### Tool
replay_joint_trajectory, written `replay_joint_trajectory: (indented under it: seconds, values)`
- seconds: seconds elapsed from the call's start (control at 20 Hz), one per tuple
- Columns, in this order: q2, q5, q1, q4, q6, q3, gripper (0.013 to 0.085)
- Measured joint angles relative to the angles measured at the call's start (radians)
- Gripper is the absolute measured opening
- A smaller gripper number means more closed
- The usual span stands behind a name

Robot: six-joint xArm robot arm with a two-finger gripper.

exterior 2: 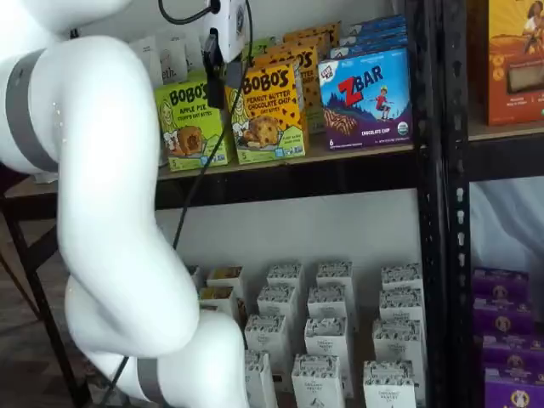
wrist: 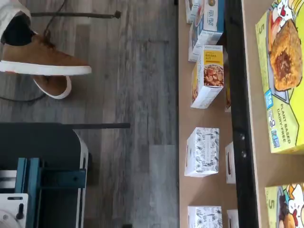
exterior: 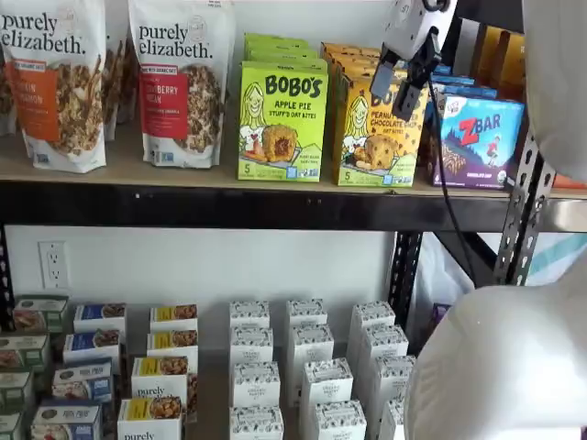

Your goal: Pick up the orange box on the top shelf, the fifth box from the left

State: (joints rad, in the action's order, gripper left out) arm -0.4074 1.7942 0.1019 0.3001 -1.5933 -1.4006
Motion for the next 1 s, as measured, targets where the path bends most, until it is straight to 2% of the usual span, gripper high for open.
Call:
replay_joint_trajectory:
  seconds: [0.3, 0.6, 0.75, 1.0]
  values:
    - [-0.006, -0.019, -0.002, -0.004, 0.004, -0.008, 0.0850]
    - [0.006, -0.019, 0.016, 0.025, -0.001, -0.035, 0.0850]
    - [0.001, -0.063, 0.028, 0.038, -0.008, -0.035, 0.0850]
    - [0.019, -0.130, 0.030, 0.010, -0.021, -0.051, 0.0850]
